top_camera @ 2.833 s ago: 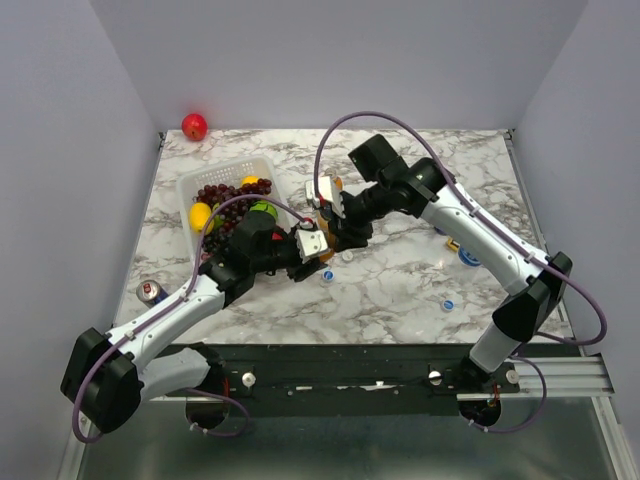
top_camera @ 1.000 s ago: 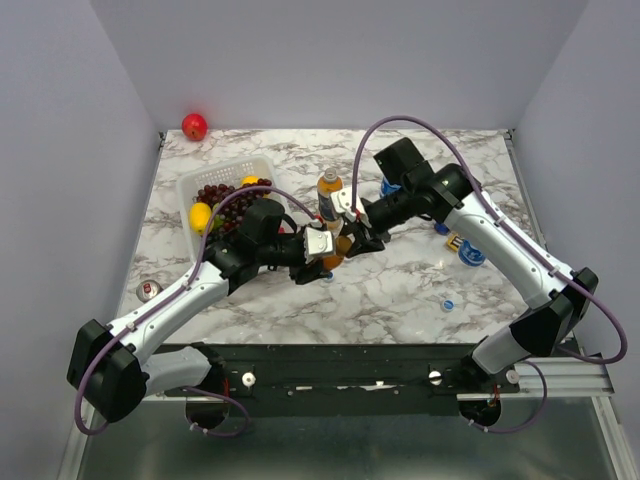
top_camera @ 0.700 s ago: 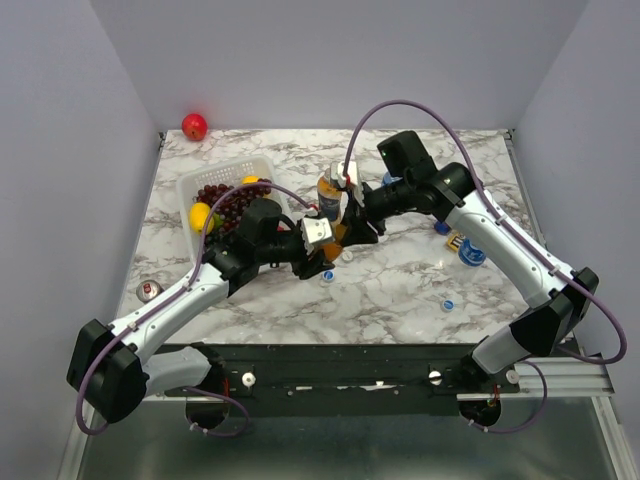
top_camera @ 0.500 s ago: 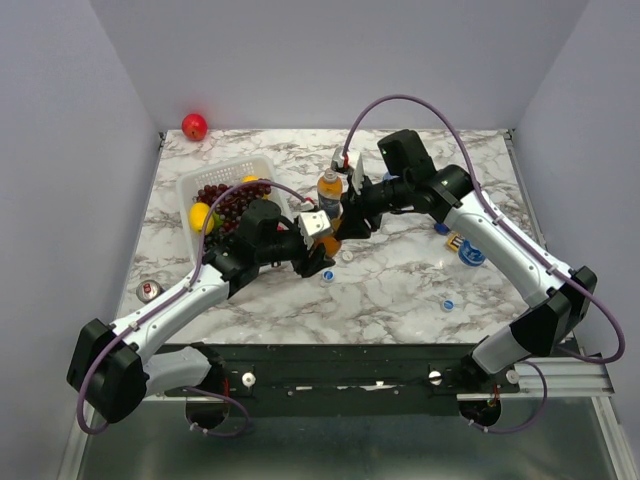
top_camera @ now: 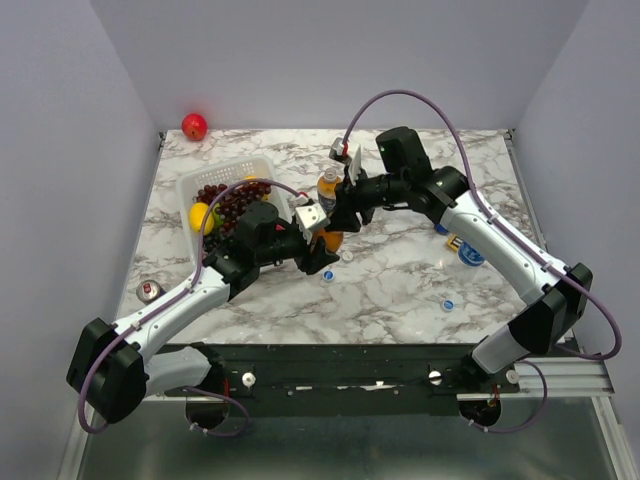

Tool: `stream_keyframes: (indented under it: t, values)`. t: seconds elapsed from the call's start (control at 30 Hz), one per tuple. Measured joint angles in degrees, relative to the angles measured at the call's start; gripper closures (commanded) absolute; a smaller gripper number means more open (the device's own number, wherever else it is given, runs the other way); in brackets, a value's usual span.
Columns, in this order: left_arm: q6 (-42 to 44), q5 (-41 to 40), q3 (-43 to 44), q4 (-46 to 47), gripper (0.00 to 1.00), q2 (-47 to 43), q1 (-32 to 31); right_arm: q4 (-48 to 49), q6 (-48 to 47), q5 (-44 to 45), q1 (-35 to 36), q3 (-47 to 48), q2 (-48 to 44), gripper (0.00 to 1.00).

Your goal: Screw on the bottle caps

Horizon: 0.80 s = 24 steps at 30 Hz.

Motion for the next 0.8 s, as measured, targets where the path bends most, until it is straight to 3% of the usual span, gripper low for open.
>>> stream_keyframes:
  t: [0.13, 0.17, 0.23, 0.27, 0.43, 0.8]
  values:
    - [-0.5, -0.1, -0.6, 0.5, 0.99, -0.2, 0.1, 0.4, 0.6, -0.6, -0.3, 0.0, 0.7, 0.70]
    - [-0.6, -0.1, -0.7, 0.5, 0.70, -0.2, 0.2, 0.5, 0.6, -0.7, -0.4, 0.0, 0.8, 0.72]
    - [-1.3, -0.1, -0.7, 0.8, 0.48, -0.2, 0.2, 0.5, 0.2, -0.9, -0.6, 0.0, 0.8, 0.75]
    - [-1.5, -0.2, -0.7, 0.9, 0.02, -0.2, 0.2, 0.3, -0.3, -1.0, -0.7, 0.2, 0.8, 0.75]
    - [-2.6, -3.0, -1.0, 2.1, 0.01, -0.6, 0.4, -5.5, -6.1, -1.2, -3.8, 4.7, 0.9, 0.77]
    - [-0.8, -3.7, -2.6, 1.5, 0.01, -2.0, 2.0, -25.7, -19.3, 1.9, -21.7, 18.0, -3.6, 0.79]
